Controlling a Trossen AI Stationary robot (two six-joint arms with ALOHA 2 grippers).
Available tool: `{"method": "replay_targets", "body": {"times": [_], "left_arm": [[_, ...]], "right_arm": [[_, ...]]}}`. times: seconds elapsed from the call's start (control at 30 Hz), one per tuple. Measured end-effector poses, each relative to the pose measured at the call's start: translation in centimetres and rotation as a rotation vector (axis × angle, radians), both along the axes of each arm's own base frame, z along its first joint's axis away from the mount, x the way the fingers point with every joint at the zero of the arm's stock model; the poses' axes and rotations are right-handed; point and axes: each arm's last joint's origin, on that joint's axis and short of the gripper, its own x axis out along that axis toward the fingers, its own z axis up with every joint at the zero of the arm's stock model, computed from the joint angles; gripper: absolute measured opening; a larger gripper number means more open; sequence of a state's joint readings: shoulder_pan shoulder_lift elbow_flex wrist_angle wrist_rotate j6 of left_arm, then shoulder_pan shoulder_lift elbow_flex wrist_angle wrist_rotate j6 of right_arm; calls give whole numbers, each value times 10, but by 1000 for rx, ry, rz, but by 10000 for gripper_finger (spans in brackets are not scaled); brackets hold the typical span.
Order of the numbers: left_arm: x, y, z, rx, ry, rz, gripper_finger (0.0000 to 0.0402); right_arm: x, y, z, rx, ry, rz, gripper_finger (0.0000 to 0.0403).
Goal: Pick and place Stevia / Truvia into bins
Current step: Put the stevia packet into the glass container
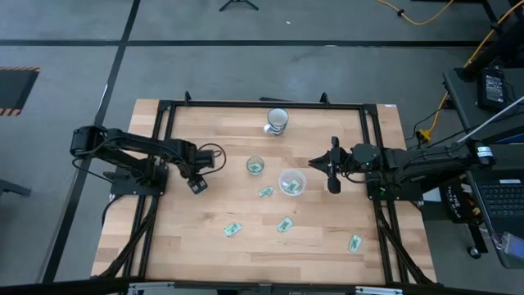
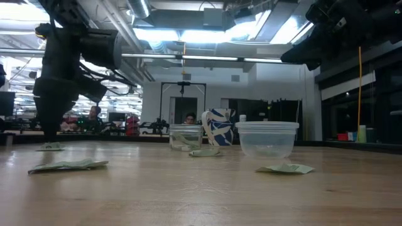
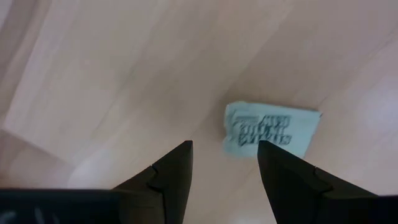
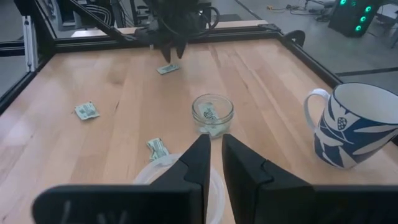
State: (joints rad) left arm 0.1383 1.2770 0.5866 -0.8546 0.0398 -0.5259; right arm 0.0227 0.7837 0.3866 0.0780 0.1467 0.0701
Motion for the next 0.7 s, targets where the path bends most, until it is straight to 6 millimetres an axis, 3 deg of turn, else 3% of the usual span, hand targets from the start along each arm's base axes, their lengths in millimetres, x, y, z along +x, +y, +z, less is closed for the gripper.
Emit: {"method": "replay_targets", "body": {"times": [0.7], "left_arm": [[11, 1, -16, -11, 42, 1, 174]], "right_arm": [[0, 0, 0, 0, 0, 0, 46]]}}
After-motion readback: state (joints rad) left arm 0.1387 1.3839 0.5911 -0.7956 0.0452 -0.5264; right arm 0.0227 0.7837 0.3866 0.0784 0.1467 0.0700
